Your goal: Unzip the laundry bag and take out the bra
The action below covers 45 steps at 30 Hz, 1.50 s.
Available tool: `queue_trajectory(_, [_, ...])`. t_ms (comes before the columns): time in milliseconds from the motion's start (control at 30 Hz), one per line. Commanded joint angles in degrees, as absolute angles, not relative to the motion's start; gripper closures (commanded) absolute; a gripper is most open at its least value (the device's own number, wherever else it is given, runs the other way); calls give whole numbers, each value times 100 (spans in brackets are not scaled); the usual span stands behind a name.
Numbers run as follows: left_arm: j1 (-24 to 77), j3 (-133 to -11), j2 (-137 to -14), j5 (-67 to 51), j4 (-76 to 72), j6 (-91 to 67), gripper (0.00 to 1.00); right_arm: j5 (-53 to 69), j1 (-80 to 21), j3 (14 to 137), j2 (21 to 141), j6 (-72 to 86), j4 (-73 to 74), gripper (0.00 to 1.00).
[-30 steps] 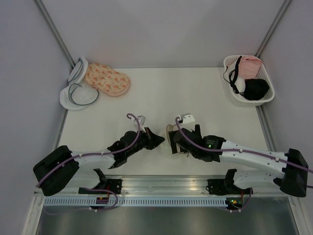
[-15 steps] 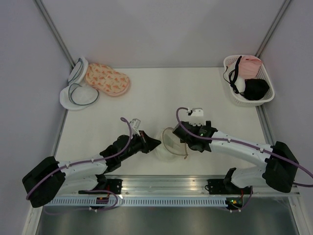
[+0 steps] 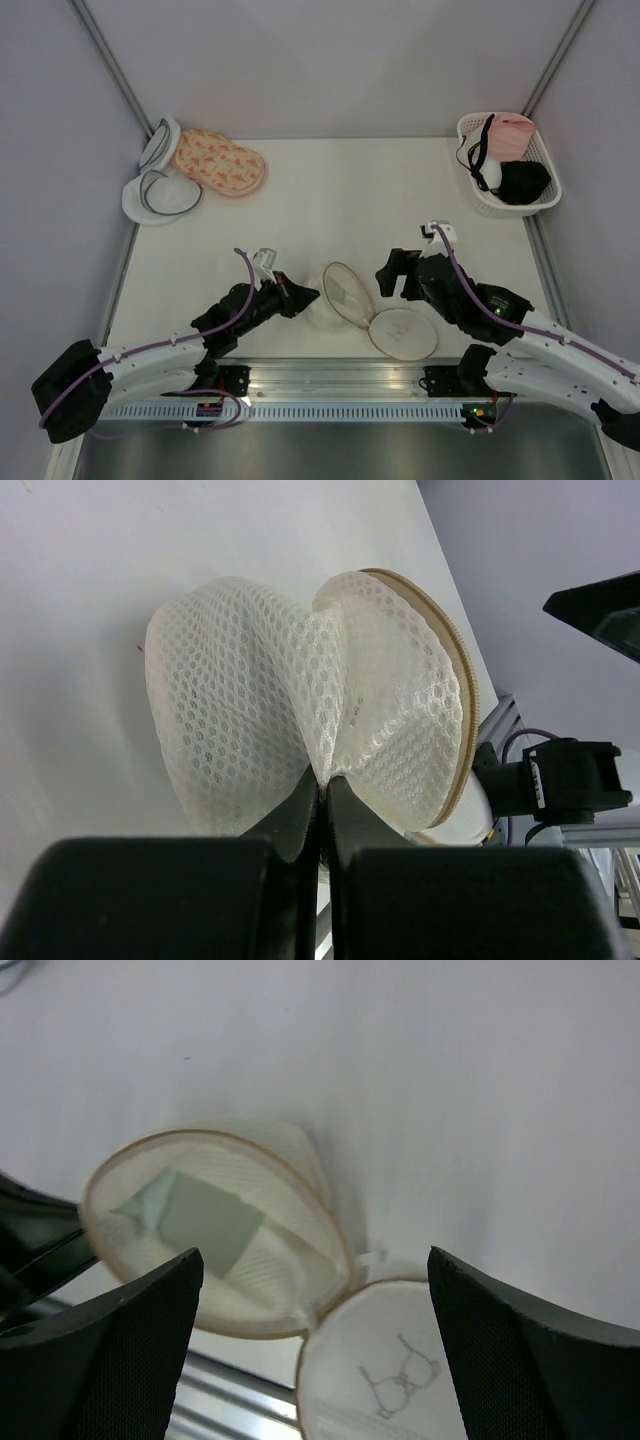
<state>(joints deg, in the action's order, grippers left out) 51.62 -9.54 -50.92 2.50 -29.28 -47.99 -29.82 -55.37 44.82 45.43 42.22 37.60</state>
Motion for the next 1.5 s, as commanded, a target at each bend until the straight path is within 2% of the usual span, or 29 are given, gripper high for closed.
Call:
queue_trajectory(0, [5186, -853, -4966, 97, -3348, -4500, 98, -1523, -5555, 4263, 4351, 3797, 2393, 4])
queue_trajectory(133, [5185, -765, -4861, 9, -3638, -4482, 98, -854, -5555, 3816, 4728, 4138, 1645, 12])
queue_trajectory(267, [5185, -633, -4694, -368, -3919, -4561, 98, -642, -5590, 3271, 5009, 4447, 705, 15])
queue_trajectory(400, [5186, -440, -4500, -527, -4183, -4719, 98, -440, -5607, 2875, 5106, 4675, -278, 24])
queue_trajectory(733, [5185, -325, -4474, -747, -4614, -5010, 98, -220, -5686, 2400, 5466, 5150, -1546, 33])
queue_trajectory(900, [5177, -369, -4456, -773, -4658, -5089, 98, -141, -5748, 2320, 5967, 5265, -2090, 41])
queue_trajectory(1333, [5186, -281, -4693, -747, -5141, -5317, 98, 685, -6047, 2320, 7496, 5616, -4103, 41])
queue_trajectory(1433, [5185, -264, -4702, -747, -5238, -5361, 98, 896, -6056, 2312, 7962, 5791, -4683, 48])
queue_trajectory(1467, [5186, -246, -4693, -756, -5273, -5379, 98, 966, -6056, 2294, 8172, 5853, -4876, 59])
